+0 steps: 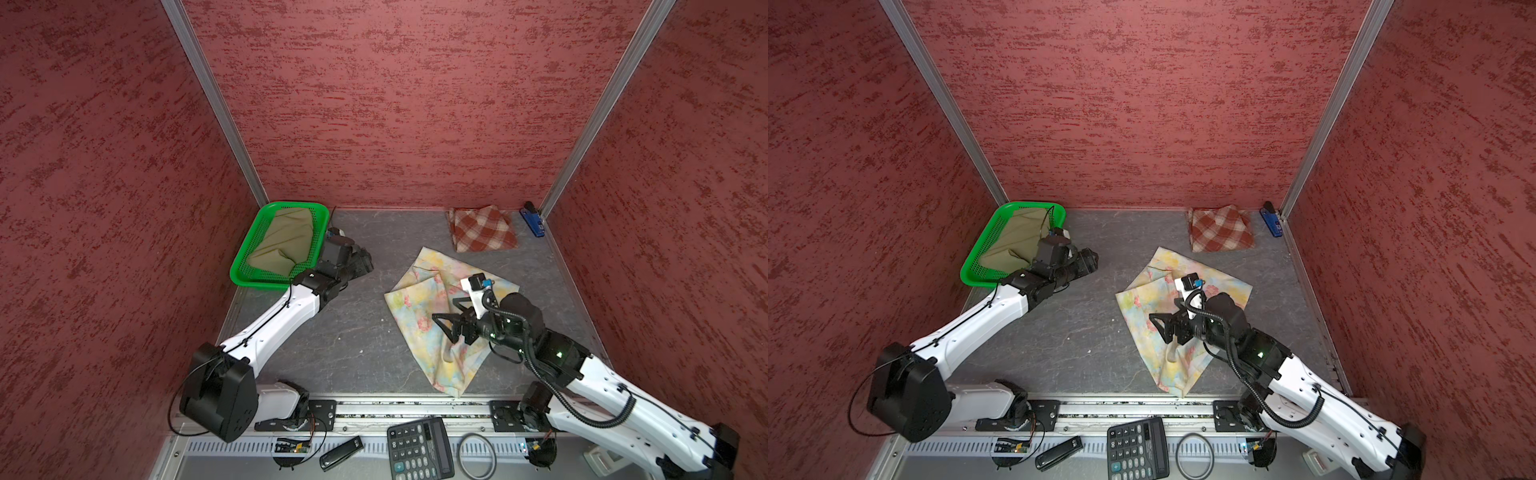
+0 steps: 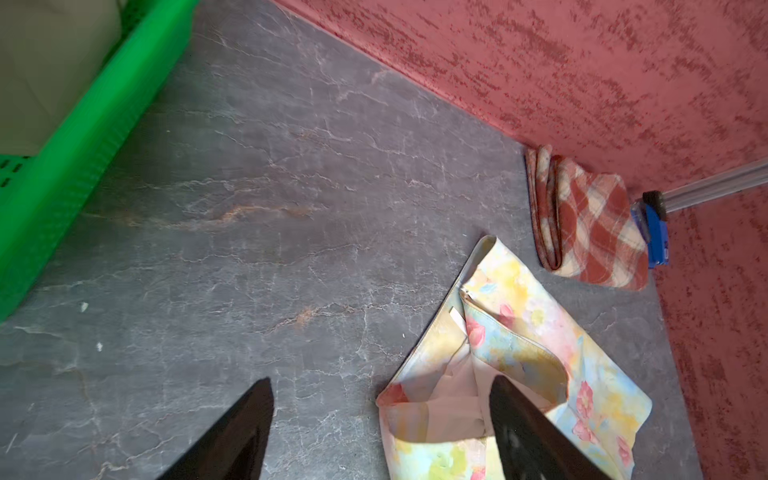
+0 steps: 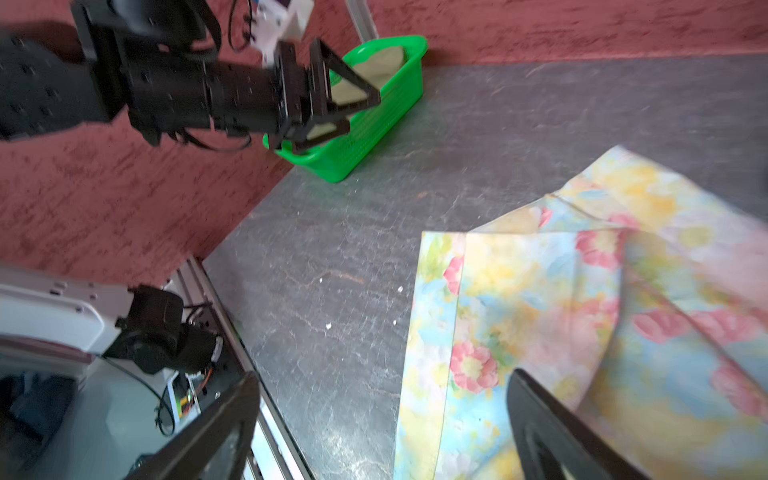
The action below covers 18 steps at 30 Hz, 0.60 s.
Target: Fold and stack the skirts
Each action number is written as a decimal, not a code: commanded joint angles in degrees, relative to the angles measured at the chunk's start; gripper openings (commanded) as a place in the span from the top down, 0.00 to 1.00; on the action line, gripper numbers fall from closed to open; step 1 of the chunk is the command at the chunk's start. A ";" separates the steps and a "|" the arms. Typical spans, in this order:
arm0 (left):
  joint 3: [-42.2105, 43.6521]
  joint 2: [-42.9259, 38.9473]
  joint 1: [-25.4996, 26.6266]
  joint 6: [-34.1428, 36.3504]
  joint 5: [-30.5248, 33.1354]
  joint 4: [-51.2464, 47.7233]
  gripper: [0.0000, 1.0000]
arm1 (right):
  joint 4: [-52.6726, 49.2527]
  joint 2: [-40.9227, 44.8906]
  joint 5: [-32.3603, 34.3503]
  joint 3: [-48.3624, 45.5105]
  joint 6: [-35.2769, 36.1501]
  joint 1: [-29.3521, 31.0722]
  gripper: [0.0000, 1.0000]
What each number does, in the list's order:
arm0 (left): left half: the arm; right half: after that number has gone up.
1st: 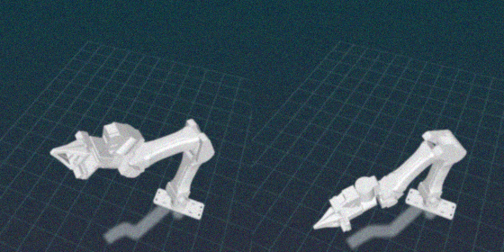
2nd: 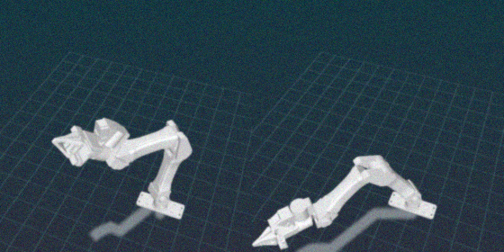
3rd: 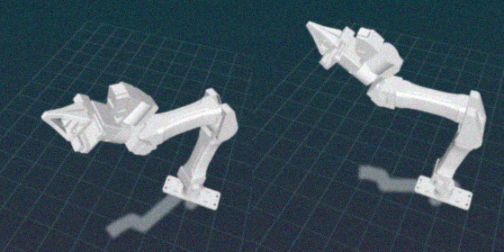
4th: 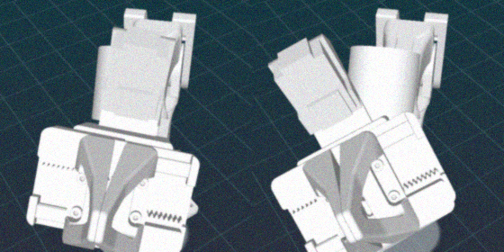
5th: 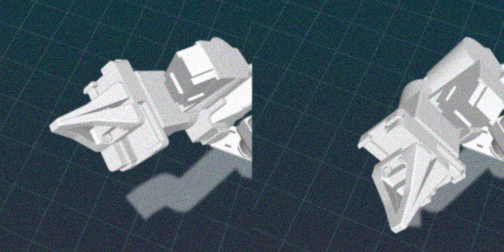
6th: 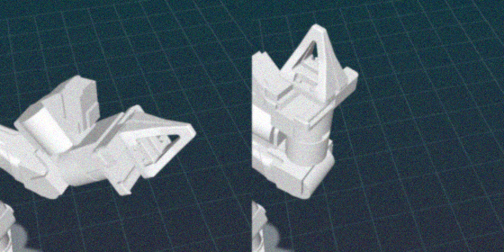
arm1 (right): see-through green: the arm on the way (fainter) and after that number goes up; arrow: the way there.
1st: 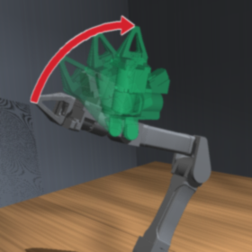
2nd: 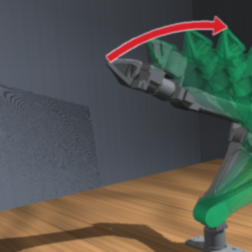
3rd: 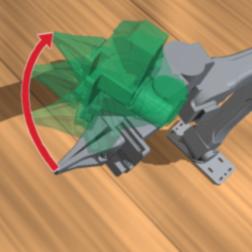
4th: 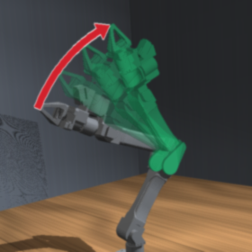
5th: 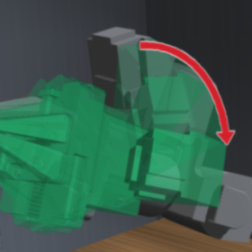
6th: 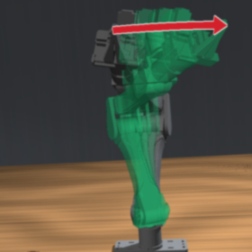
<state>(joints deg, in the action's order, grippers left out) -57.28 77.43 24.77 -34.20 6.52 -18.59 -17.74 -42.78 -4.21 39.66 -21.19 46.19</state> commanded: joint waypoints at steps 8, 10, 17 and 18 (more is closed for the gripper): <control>-13.70 18.49 6.54 10.01 -6.48 -4.51 0.15 | -5.54 -18.42 5.44 9.00 -8.60 -13.70 0.08; -16.33 21.40 8.27 13.08 -8.96 -4.49 0.15 | -4.34 -19.30 3.75 7.95 -10.33 -16.90 0.09; -24.91 30.44 12.24 21.93 -20.19 -4.57 0.17 | -3.62 -16.39 0.78 4.02 -13.17 -27.05 0.09; -25.84 31.71 12.69 23.27 -21.58 -4.61 0.17 | -3.54 -15.71 -0.20 3.44 -13.10 -28.33 0.09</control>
<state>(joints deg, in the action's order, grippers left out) -80.51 107.00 36.64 -17.04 -8.36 -22.81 -21.47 -60.97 -1.78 44.07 -32.12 20.29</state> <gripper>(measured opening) 0.830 0.911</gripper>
